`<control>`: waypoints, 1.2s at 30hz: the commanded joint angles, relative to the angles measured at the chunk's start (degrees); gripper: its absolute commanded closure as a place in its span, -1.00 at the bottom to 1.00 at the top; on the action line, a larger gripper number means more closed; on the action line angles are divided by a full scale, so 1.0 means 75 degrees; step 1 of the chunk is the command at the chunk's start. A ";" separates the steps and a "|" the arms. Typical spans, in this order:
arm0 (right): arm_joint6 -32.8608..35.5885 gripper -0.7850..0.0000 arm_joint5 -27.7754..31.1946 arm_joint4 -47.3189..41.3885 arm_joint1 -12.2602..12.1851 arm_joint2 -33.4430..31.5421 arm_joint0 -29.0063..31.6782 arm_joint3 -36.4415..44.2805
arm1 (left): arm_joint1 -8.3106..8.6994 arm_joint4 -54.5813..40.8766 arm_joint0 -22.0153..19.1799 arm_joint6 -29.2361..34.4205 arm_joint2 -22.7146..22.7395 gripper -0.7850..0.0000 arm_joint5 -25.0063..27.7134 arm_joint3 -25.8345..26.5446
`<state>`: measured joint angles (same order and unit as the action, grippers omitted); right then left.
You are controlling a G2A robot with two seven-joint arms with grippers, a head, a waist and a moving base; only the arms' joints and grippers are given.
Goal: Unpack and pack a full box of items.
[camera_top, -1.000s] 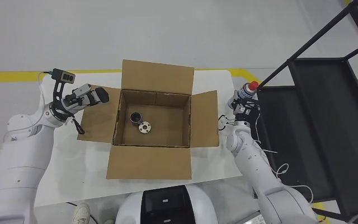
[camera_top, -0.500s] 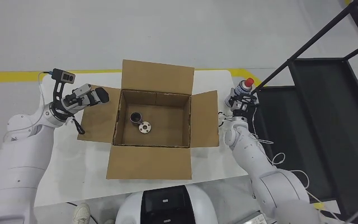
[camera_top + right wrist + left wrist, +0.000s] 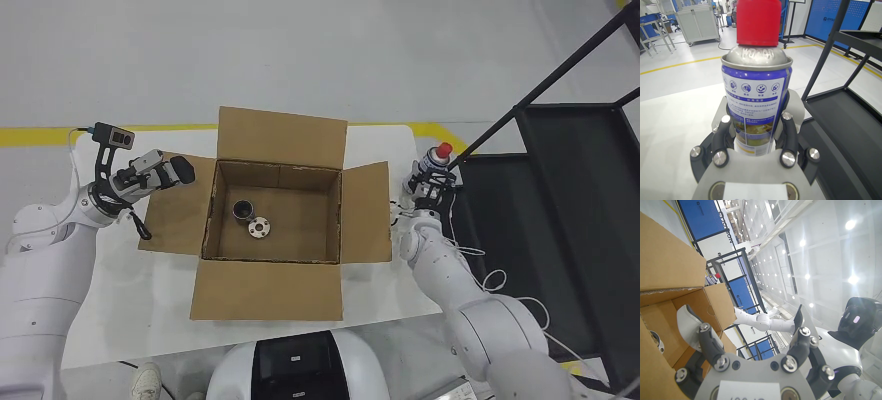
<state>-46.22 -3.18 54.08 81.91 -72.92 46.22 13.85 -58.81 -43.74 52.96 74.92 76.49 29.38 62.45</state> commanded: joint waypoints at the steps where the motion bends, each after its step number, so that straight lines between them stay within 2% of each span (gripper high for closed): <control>1: 0.0026 1.00 -0.0016 -0.0003 0.0024 0.0016 -0.0011 -0.0033 | 0.0000 0.0000 0.0000 0.0000 0.0000 -1.00 0.0000 0.0000; 8: 0.0066 1.00 -0.0079 0.0022 0.0093 0.0073 -0.0036 -0.0126 | 0.0000 0.0000 0.0000 0.0000 0.0000 -1.00 0.0000 0.0000; 9: 0.0058 0.87 -0.0089 0.0025 0.0100 0.0078 -0.0037 -0.0134 | 0.0000 0.0000 0.0000 0.0000 0.0000 -1.00 0.0000 0.0000; 10: 0.0053 0.33 -0.0093 0.0022 0.0106 0.0080 -0.0038 -0.0143 | 0.0000 0.0000 0.0000 0.0000 0.0000 -1.00 0.0000 0.0000; 11: 0.0045 -0.44 -0.0093 0.0010 0.0111 0.0077 -0.0039 -0.0151 | 0.0000 0.0000 0.0000 0.0000 0.0000 -1.00 0.0000 0.0000; 12: 0.0052 -1.00 -0.0095 0.0008 0.0116 0.0079 -0.0039 -0.0161 | 0.0000 0.0000 0.0000 0.0000 0.0000 -1.00 0.0000 0.0000; 23: -0.0349 -1.00 -0.0171 0.0122 0.0140 0.0128 0.0070 -0.0125 | 0.0000 0.0000 0.0000 0.0000 0.0000 -1.00 0.0000 0.0000; 36: -0.1980 -1.00 -0.0072 0.0235 0.0056 0.0041 0.0710 0.0462 | 0.0000 0.0000 0.0000 0.0000 0.0000 -1.00 0.0000 0.0000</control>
<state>-60.11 -4.00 55.90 82.43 -72.44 51.07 16.74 -58.81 -43.74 52.96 74.92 76.49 29.38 62.45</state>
